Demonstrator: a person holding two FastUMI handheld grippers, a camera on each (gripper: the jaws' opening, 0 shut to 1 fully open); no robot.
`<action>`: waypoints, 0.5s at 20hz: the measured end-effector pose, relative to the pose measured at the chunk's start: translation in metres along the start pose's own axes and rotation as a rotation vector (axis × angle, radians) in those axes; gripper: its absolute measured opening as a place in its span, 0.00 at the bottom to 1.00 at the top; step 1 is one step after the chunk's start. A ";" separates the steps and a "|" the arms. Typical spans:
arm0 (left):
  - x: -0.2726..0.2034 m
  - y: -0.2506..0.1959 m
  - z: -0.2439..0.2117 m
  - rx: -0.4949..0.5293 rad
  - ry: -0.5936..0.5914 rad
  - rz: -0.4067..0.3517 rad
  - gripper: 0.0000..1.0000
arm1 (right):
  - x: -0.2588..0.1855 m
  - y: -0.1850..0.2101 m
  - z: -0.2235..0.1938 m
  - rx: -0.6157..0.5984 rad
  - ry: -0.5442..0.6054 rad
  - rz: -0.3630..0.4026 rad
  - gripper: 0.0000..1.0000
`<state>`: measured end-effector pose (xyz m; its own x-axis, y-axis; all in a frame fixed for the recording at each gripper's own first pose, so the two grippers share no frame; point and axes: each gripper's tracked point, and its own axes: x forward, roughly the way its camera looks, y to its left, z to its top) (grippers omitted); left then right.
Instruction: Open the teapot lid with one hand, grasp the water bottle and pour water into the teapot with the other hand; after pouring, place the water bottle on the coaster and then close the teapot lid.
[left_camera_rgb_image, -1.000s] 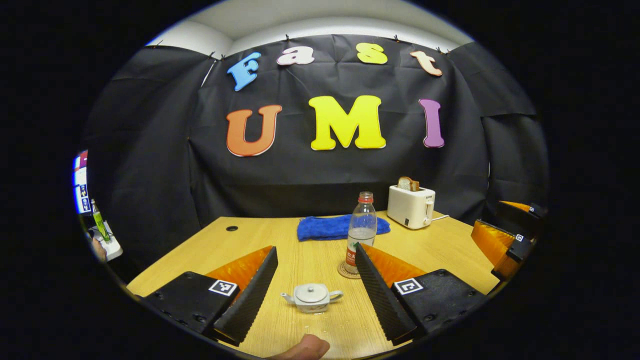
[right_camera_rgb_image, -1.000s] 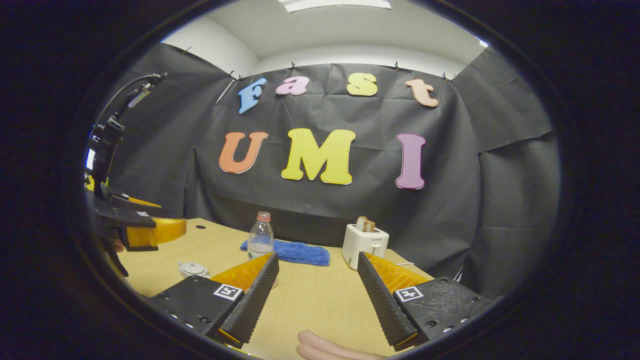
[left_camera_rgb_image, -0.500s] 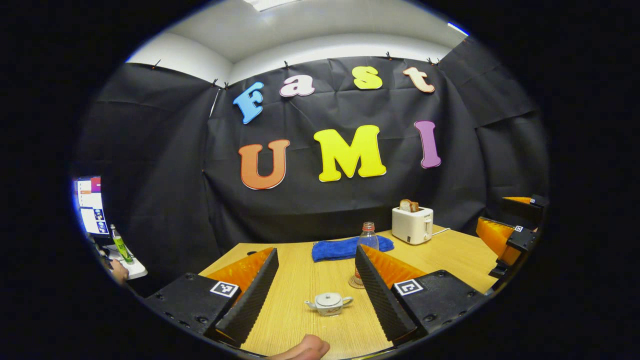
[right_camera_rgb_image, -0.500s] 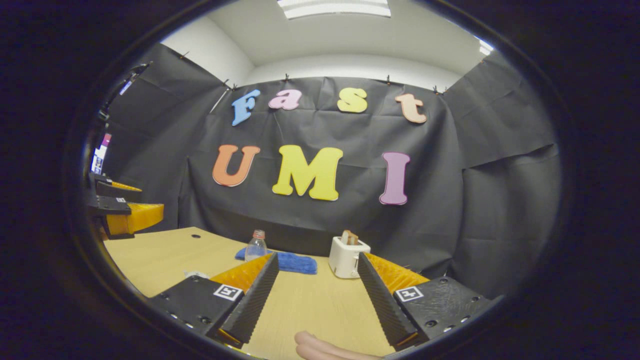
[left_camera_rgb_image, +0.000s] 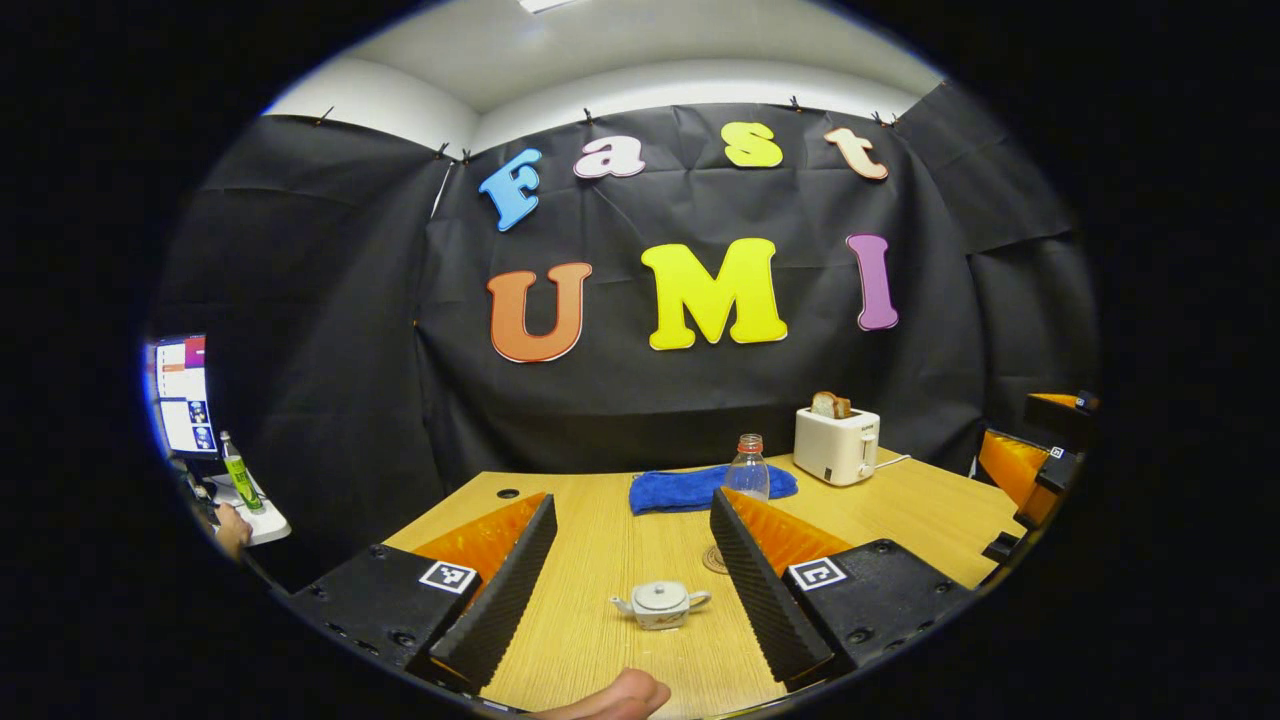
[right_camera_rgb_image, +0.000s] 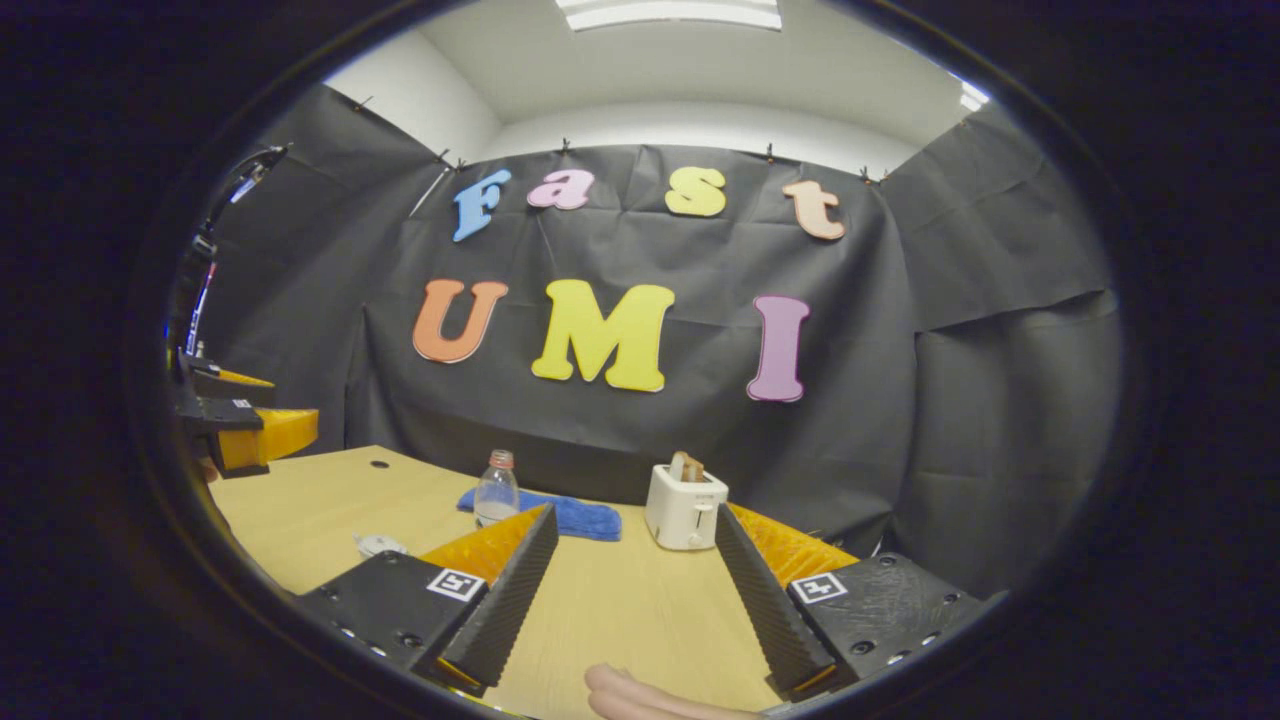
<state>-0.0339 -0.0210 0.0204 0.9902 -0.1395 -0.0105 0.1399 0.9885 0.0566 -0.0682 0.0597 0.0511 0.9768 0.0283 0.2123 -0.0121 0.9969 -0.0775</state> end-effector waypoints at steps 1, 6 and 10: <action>0.000 0.000 -0.001 0.003 0.001 0.004 0.97 | 0.000 0.001 -0.001 -0.002 0.003 0.004 0.95; 0.002 0.000 -0.001 0.006 0.000 0.005 0.97 | 0.002 0.006 -0.005 -0.016 0.014 0.017 0.98; 0.003 -0.001 -0.002 0.011 0.002 0.003 0.97 | 0.004 0.008 -0.007 -0.021 0.018 0.025 0.95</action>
